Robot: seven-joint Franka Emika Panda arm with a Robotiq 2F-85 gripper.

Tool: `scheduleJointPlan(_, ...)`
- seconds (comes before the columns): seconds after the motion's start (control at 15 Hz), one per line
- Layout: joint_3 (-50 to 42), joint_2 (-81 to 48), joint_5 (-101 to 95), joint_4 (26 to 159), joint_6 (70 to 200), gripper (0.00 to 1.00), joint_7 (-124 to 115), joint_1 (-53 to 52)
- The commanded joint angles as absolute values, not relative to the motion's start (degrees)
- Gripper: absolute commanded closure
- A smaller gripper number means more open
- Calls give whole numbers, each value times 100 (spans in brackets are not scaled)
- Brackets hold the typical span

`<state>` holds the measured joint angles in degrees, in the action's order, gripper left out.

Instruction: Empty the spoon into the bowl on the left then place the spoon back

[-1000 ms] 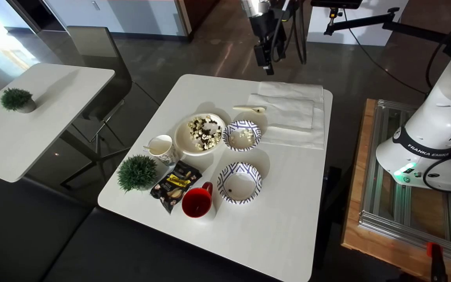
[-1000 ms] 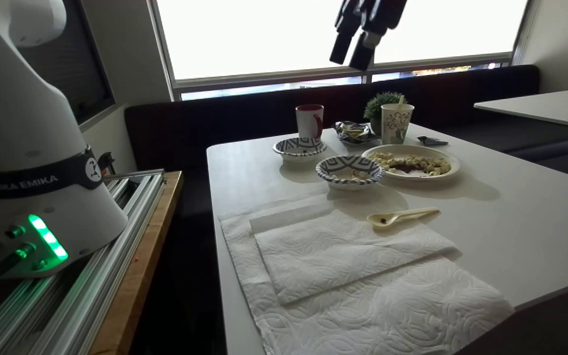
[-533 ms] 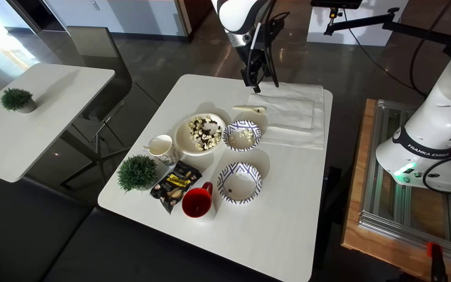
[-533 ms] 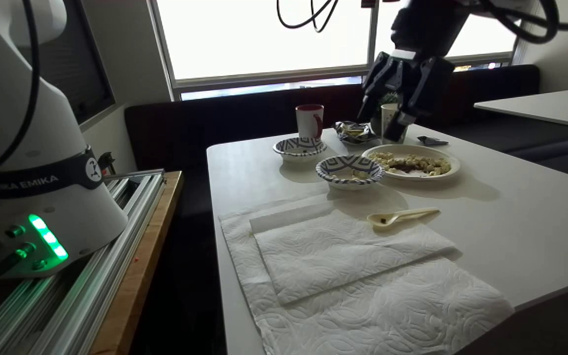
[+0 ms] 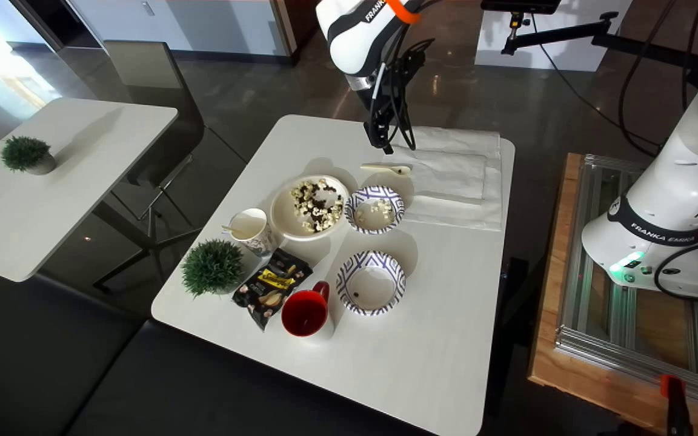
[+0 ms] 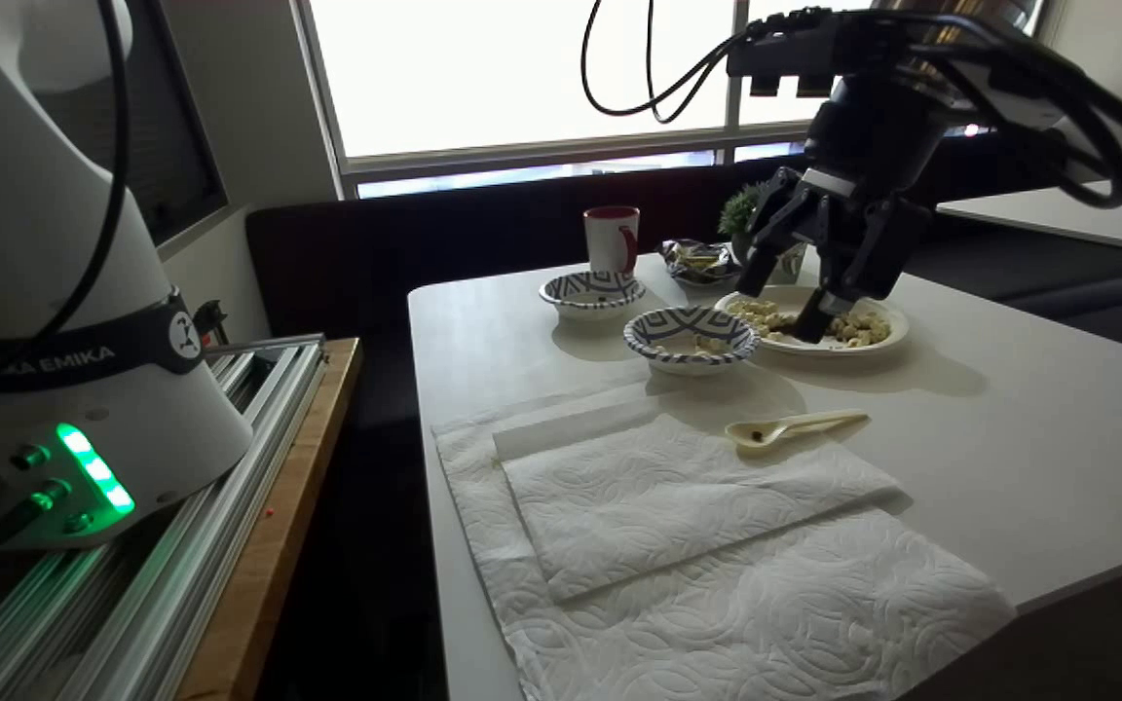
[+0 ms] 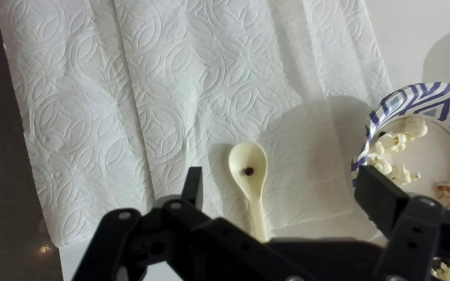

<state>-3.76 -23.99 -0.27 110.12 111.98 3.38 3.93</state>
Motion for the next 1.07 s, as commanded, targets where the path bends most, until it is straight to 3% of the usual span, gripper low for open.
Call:
scheduleJointPlan(0.0,-347,-2401,-39,10990,11188,0,331,422)
scheduleJointPlan(0.73,-217,-3460,249,10110,11139,0,579,584)
scheduleJointPlan(1.0,-192,-3905,256,9692,11021,29,539,604)
